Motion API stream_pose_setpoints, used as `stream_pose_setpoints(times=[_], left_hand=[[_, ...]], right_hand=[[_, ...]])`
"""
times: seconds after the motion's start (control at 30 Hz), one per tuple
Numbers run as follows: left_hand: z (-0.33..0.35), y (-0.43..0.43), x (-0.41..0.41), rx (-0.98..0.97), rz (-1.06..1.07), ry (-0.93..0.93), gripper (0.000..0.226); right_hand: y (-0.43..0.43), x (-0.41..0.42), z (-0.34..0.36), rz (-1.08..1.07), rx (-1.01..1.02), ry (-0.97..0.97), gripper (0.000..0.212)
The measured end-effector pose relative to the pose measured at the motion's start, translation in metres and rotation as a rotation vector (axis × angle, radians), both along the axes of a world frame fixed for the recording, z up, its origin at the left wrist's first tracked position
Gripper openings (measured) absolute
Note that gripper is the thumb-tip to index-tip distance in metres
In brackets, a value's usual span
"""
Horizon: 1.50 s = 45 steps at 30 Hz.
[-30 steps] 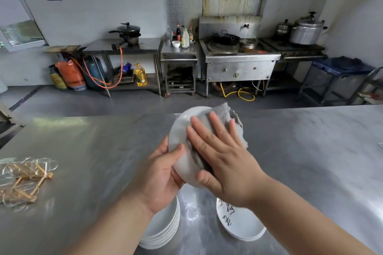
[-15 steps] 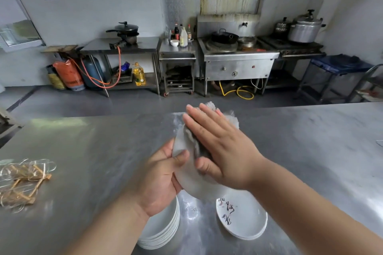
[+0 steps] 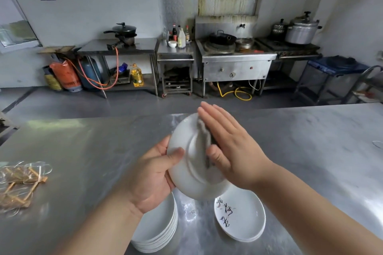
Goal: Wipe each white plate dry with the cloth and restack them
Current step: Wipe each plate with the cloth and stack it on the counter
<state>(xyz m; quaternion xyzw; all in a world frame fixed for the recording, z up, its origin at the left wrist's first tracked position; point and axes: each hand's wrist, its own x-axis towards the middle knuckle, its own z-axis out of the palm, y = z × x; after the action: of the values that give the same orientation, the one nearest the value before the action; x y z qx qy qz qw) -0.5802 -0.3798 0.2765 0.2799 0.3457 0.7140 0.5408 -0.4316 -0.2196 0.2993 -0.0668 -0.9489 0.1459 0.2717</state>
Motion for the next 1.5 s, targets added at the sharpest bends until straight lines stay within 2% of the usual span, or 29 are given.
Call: stream_pose_setpoints(times=[0.1, 0.17, 0.23, 0.3, 0.37, 0.57, 0.63, 0.77, 0.87, 0.97, 1.17, 1.23, 1.37, 1.5], left_hand=[[-0.004, 0.001, -0.006, 0.027, 0.117, -0.066, 0.048], [-0.007, -0.001, -0.008, 0.007, 0.131, -0.076, 0.048], [-0.009, -0.001, -0.007, -0.022, 0.069, -0.046, 0.049], [-0.008, 0.000, -0.007, -0.014, 0.016, -0.018, 0.050], [-0.003, 0.003, -0.007, 0.025, 0.030, -0.028, 0.050], [0.002, 0.011, 0.008, 0.088, 0.194, -0.126, 0.038], [-0.001, 0.012, 0.015, 0.070, 0.177, -0.148, 0.047], [0.006, 0.012, 0.014, -0.005, 0.082, -0.155, 0.066], [0.016, 0.011, 0.005, -0.037, 0.014, -0.125, 0.067], [0.018, 0.012, 0.002, -0.068, 0.070, -0.095, 0.059], [0.012, 0.019, 0.022, -0.082, 0.182, -0.177, 0.060], [0.009, 0.019, 0.026, -0.090, 0.179, -0.184, 0.058], [0.008, 0.018, 0.016, -0.045, 0.122, -0.219, 0.051], [0.009, 0.017, 0.006, -0.119, 0.116, -0.148, 0.056]], right_hand=[[-0.005, 0.012, -0.023, -0.125, -0.314, -0.016, 0.096], [-0.012, 0.014, -0.032, -0.153, -0.297, -0.058, 0.099], [-0.008, 0.011, -0.025, -0.131, -0.158, -0.072, 0.097], [0.000, 0.005, -0.009, -0.096, -0.034, -0.049, 0.094], [0.007, 0.001, 0.003, -0.071, -0.011, 0.015, 0.091], [-0.043, 0.006, -0.049, -0.336, -0.306, 0.273, 0.079], [-0.051, 0.004, -0.059, -0.369, -0.339, 0.347, 0.076], [-0.018, 0.001, -0.030, -0.303, -0.347, 0.458, 0.070], [0.005, -0.001, -0.005, -0.141, -0.325, 0.352, 0.078], [0.011, -0.002, 0.002, -0.117, -0.271, 0.233, 0.087], [-0.064, -0.002, -0.056, -0.331, -0.253, 0.277, 0.077], [-0.053, -0.004, -0.053, -0.344, -0.291, 0.304, 0.077], [0.005, -0.001, -0.016, -0.255, -0.376, 0.375, 0.068], [0.025, 0.000, -0.009, -0.111, -0.369, 0.266, 0.080]])
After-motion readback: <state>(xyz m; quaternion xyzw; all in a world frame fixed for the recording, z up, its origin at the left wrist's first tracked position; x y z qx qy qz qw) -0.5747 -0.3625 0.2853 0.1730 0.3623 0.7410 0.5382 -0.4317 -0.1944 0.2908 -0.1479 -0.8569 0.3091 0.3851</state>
